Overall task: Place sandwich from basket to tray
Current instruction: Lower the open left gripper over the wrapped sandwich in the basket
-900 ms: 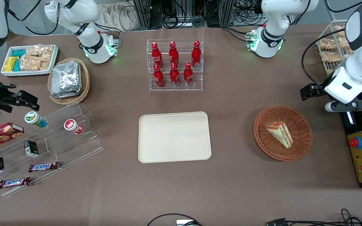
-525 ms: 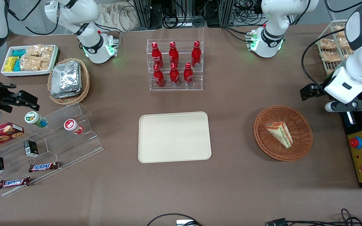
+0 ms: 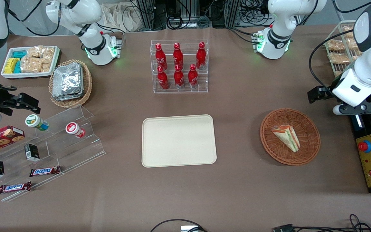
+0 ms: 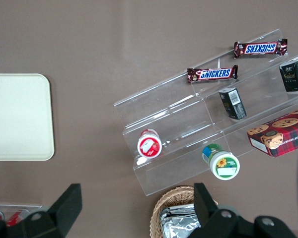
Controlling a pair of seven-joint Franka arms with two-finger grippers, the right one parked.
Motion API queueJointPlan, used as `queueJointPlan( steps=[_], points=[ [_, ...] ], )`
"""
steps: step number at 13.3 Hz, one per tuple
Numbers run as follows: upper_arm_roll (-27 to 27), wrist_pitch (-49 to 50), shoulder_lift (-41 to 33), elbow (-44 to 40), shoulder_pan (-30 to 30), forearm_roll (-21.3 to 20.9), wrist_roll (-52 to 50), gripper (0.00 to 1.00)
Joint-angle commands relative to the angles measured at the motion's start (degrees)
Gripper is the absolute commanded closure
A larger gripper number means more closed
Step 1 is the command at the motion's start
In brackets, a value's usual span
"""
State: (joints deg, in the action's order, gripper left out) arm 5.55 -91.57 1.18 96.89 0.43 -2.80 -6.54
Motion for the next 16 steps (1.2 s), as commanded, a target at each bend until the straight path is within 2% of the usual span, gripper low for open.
queueJointPlan(
  steps=[1, 3, 7, 10, 13, 16],
  points=[
    [0.0, 0.3, 1.4, -0.7, -0.3, 0.6, -0.2, 0.0],
    [-0.3, 0.3, 2.7, -0.3, -0.4, 0.8, -3.3, 0.0],
    [-0.3, -0.1, 7.9, -0.3, -0.5, 1.0, -19.5, 0.0],
    [-0.4, -1.9, 11.7, 0.1, -1.2, 1.7, -25.0, 0.0],
    [-0.4, -7.9, 15.8, 1.9, -3.6, 3.7, -26.6, 0.0],
    [-0.3, -16.4, 19.6, 5.1, -3.6, 3.7, -27.4, 0.0]
  ],
)
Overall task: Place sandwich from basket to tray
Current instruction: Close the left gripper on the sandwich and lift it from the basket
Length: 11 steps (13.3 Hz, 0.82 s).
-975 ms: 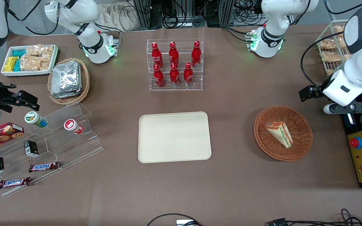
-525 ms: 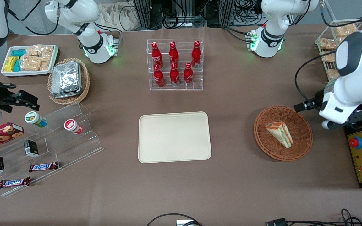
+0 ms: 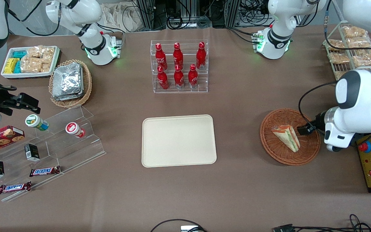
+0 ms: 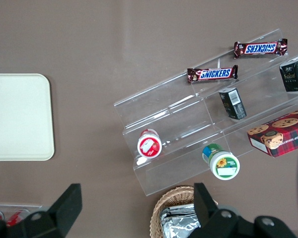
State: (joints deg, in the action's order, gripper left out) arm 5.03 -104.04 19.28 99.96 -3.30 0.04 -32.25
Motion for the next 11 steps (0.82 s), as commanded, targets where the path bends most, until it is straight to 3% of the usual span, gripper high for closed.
queueJointPlan(
  steps=[1, 5, 8, 11],
  points=[
    [0.2, -5.5, 2.4, 2.5, 0.1, 0.9, -2.7, 0.0],
    [0.3, -12.7, 6.8, 5.0, 0.4, 2.6, -6.0, 0.0],
    [0.4, -21.1, 6.9, 10.6, 0.7, 2.6, -6.4, 0.0],
    [0.4, -23.4, 7.5, 12.0, 0.7, 2.5, -6.4, 0.01]
  ],
)
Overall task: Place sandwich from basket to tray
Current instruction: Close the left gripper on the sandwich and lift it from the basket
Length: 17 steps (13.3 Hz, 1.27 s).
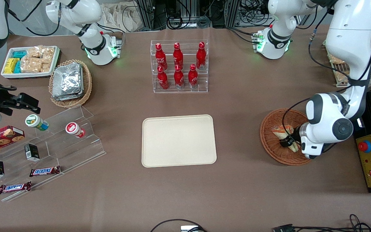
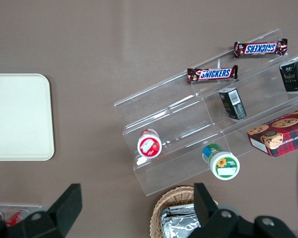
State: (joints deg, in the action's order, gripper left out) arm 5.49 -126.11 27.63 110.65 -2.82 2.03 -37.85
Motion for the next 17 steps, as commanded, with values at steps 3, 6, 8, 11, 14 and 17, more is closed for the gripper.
queueJointPlan(
  steps=[3, 6, 8, 11, 14, 17],
  points=[
    [0.1, -1.0, -0.8, 0.8, 0.3, -0.1, 0.3, 0.99],
    [0.2, 1.0, -1.6, -0.2, 0.7, -0.5, 4.8, 1.0],
    [0.2, 7.2, -3.2, -2.9, 0.5, -0.5, 12.6, 1.0],
    [0.3, 20.1, -4.7, -12.0, 0.7, -0.4, 22.6, 1.0],
    [2.2, 33.0, -4.0, -23.8, 1.7, -0.4, 28.0, 1.0],
    [3.9, 36.6, -3.9, -29.7, 3.6, -0.5, 33.3, 1.0]
  ],
)
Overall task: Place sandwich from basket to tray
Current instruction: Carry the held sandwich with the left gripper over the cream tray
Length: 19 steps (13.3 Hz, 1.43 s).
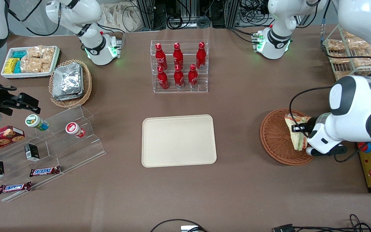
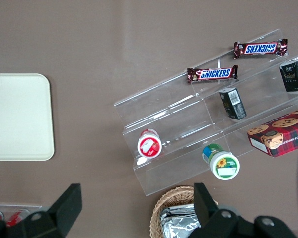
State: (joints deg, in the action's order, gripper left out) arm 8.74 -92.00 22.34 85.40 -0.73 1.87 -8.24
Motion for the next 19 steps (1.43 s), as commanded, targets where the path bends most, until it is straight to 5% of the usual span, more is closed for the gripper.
queueJointPlan(
  steps=[1, 9, 19],
  points=[
    [0.8, 2.8, 1.7, -5.2, 3.5, -0.4, 3.8, 1.0],
    [0.8, 1.7, 15.6, -18.1, 20.2, -0.1, -11.5, 1.0],
    [0.7, -15.2, 27.2, -18.5, 29.5, -0.5, -25.2, 1.0]
  ],
)
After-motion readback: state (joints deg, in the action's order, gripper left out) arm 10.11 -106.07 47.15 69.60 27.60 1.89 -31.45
